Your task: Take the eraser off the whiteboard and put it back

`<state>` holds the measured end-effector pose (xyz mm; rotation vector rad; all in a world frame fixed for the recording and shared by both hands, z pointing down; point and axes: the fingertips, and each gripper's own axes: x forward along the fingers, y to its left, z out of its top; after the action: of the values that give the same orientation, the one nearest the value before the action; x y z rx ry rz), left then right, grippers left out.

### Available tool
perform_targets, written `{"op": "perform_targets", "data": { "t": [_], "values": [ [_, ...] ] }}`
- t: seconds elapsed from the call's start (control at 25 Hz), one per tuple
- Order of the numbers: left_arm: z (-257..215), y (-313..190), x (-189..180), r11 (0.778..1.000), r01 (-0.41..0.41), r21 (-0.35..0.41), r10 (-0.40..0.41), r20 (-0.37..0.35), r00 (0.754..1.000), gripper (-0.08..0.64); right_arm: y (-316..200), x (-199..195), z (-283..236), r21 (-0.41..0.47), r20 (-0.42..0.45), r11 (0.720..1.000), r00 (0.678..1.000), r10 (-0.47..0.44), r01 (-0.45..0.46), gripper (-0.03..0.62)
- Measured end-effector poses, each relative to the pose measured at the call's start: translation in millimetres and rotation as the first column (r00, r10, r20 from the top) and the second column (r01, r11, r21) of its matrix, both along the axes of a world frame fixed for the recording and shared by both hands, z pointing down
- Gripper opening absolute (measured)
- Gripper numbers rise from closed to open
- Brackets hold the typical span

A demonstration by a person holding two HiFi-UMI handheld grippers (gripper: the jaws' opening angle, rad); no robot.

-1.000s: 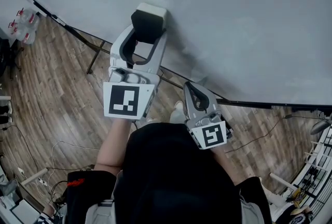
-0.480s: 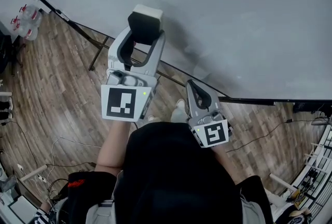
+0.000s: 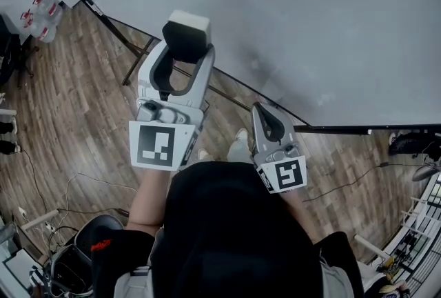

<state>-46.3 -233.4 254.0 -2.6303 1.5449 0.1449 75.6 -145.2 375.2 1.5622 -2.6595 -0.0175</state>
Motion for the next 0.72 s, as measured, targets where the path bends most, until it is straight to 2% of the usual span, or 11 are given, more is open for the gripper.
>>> {"op": "perform_targets", "data": {
  "t": [0.16, 0.72],
  "values": [
    [1, 21, -10, 0.999, -0.012, 0.030, 0.012, -0.010, 1.000, 0.233, 11, -9, -3, 0.009, -0.001, 1.000, 1.000, -0.006, 0.006, 0.002],
    [29, 82, -58, 1.000, -0.017, -0.003, 0.017, 0.003, 1.000, 0.233, 42, -48, -8, 0.028, -0.019, 0.999, 1.000, -0.023, 0.023, 0.002]
  ]
}}
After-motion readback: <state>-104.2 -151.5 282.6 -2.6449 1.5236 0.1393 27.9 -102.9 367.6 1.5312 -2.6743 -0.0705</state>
